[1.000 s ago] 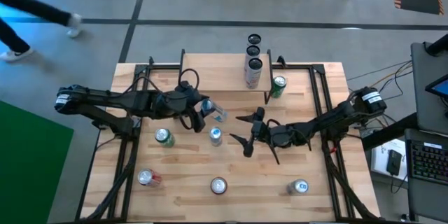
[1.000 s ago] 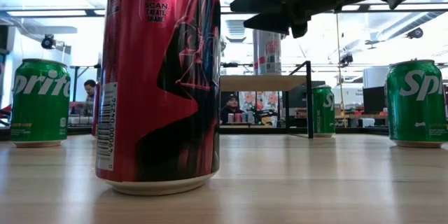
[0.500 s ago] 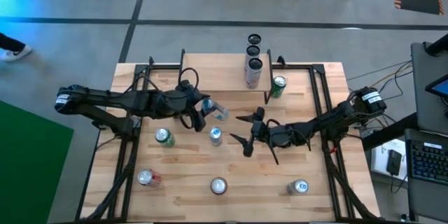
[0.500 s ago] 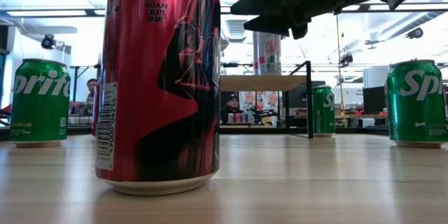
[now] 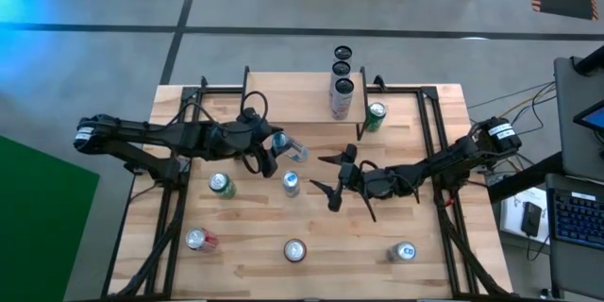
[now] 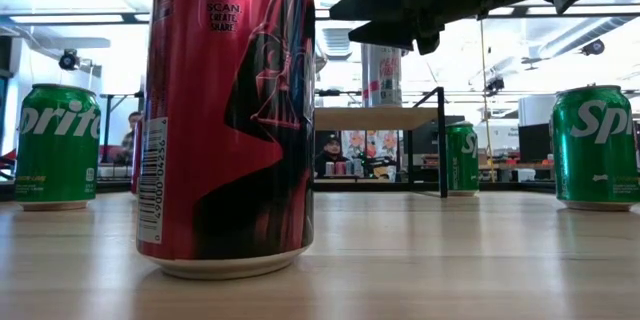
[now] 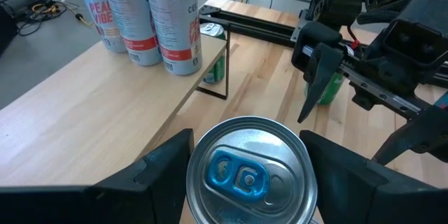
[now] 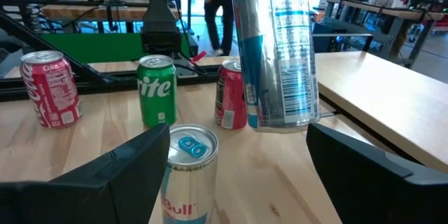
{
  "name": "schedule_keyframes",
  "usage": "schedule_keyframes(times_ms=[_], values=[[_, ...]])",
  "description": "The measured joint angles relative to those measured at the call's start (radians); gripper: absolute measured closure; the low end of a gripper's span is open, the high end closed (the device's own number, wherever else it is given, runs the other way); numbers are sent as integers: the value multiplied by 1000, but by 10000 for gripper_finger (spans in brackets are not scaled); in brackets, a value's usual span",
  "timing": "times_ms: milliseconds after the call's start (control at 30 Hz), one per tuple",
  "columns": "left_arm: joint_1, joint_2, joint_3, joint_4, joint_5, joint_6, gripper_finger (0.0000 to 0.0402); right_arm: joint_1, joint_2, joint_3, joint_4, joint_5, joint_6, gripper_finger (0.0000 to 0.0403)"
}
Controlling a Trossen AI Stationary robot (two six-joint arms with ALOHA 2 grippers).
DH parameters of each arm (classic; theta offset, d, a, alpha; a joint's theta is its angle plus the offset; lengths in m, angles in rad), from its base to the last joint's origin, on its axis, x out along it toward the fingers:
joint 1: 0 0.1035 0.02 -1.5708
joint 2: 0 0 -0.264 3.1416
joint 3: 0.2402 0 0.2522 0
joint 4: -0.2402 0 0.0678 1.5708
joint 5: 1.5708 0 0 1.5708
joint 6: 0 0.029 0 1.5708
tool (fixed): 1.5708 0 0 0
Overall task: Place canned beverage on shelf
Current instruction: Put the top blue soda can on the shelf
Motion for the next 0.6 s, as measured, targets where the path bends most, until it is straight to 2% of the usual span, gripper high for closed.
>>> schedule_keyframes(times_ms=[600], values=[[3, 0, 0, 7, 0, 0, 173, -3, -1, 0, 0, 2, -10, 77]])
